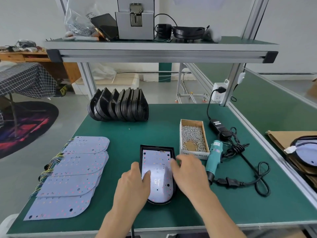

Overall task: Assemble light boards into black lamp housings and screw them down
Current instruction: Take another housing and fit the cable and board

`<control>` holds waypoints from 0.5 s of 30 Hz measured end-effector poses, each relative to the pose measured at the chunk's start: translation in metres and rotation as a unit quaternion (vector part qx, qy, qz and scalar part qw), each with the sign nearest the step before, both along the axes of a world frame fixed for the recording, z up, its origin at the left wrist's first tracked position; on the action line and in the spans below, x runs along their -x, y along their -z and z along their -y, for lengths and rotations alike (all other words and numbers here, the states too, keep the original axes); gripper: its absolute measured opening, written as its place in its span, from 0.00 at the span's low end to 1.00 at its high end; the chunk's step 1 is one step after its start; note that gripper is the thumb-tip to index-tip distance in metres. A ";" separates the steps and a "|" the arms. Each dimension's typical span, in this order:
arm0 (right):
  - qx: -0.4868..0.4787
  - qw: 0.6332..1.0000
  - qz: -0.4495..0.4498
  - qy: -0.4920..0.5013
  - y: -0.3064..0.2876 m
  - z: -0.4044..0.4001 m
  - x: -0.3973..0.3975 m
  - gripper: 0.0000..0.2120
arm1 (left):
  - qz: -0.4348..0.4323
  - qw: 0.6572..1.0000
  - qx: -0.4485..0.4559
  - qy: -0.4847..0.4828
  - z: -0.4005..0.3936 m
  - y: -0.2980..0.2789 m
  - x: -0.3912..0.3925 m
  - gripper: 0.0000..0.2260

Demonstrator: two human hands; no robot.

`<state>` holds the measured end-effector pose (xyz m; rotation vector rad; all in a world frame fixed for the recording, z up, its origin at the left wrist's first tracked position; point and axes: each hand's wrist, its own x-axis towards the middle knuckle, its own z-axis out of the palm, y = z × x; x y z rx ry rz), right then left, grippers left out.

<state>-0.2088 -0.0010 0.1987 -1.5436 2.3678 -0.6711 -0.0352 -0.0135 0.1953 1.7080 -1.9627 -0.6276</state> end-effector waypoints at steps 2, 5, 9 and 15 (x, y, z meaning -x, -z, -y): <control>0.052 0.998 0.004 0.021 -0.006 0.006 0.021 0.13 | -0.025 1.000 0.008 -0.001 -0.001 0.001 -0.001 0.14; 0.060 0.998 -0.007 0.033 -0.016 0.025 0.049 0.11 | -0.046 0.999 0.016 -0.010 -0.002 0.002 -0.001 0.16; -0.023 0.997 -0.071 0.026 -0.024 0.056 0.071 0.11 | -0.079 0.994 0.055 -0.046 -0.007 -0.002 0.001 0.19; 0.070 0.993 -0.017 0.098 -0.031 0.032 0.087 0.13 | -0.119 0.977 0.175 0.005 0.005 -0.027 0.013 0.03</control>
